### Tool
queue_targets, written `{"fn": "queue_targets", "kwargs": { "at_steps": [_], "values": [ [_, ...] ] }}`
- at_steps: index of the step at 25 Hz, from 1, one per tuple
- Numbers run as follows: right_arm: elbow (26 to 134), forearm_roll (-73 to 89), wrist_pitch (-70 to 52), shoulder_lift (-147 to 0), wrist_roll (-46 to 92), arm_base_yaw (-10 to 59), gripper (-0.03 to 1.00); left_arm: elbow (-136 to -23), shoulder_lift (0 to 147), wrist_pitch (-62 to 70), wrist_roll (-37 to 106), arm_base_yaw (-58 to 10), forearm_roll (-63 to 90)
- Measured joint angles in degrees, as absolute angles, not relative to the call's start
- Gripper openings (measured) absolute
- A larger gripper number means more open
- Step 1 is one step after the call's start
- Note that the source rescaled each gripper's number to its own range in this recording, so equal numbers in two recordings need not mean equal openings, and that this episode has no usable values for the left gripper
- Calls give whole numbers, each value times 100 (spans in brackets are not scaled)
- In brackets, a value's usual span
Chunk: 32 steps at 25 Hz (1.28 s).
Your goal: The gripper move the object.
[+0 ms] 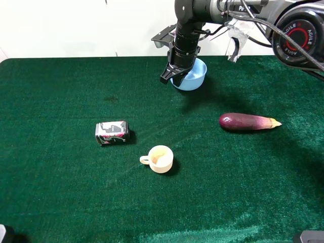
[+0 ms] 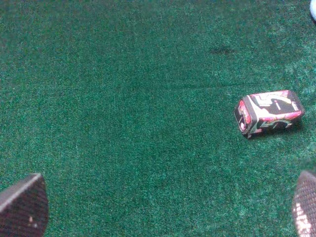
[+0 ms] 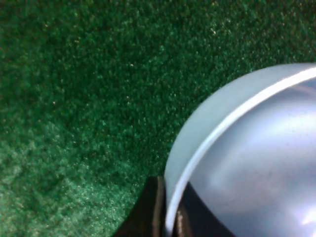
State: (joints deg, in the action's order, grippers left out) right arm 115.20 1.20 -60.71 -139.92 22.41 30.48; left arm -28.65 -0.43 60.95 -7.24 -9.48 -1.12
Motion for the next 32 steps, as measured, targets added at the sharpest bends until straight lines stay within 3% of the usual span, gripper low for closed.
{"fn": "queue_targets", "kwargs": {
  "at_steps": [12,16,32],
  "values": [
    [11520,78,-6071,-13978,2389,3100,93,-2865,-43,6095,-724,-948,-112],
    [11520,0,-6095,-13913,2252,3100,99,-2865,-43,6095,-724,-948,-112],
    [11348,-307,-6903,-11694,1570,3100,100,-2865,-43,6095,-724,-948,-112]
  ]
}}
